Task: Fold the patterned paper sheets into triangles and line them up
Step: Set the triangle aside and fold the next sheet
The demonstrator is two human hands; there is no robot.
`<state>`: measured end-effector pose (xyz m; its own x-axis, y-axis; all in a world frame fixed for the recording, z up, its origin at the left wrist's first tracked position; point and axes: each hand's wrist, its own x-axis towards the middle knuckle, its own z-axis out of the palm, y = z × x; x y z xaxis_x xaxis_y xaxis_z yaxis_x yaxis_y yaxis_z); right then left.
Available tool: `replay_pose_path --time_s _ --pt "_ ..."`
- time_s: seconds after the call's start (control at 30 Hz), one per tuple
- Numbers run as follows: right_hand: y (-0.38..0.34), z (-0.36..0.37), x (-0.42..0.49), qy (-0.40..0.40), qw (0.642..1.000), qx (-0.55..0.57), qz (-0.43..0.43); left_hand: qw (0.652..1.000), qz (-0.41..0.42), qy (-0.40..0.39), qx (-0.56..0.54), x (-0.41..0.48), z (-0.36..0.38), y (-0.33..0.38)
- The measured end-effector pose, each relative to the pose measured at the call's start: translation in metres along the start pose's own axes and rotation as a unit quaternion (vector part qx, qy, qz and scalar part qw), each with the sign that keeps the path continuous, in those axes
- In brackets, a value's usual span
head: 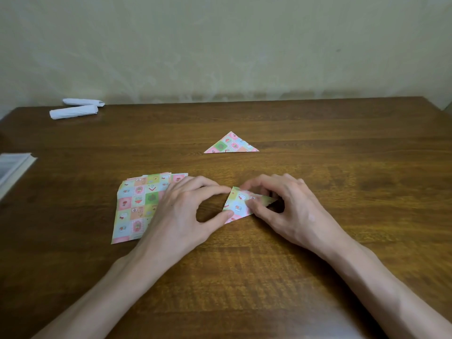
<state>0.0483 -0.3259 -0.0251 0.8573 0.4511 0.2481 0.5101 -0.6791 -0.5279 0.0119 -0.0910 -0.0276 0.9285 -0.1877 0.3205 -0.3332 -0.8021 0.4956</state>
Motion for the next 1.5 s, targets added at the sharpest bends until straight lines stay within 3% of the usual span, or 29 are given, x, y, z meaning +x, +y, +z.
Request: replay_pose_path --time_s 0.4,0.67,0.97,1.5 --pt "0.0 -0.005 0.0 -0.028 0.997 0.056 0.05 0.998 0.043 -0.039 0.028 0.0 0.001 0.001" --pt "-0.001 -0.005 -0.002 -0.03 0.996 0.07 0.039 0.996 0.064 -0.04 0.046 0.0 0.002 -0.001" --pt "0.0 -0.003 -0.003 -0.029 1.0 0.002 0.0 0.994 0.089 -0.045 0.037 0.004 0.001 -0.002" --pt "-0.004 0.005 -0.004 0.043 0.999 -0.012 -0.004 0.99 0.084 -0.094 0.06 0.008 -0.007 -0.003"
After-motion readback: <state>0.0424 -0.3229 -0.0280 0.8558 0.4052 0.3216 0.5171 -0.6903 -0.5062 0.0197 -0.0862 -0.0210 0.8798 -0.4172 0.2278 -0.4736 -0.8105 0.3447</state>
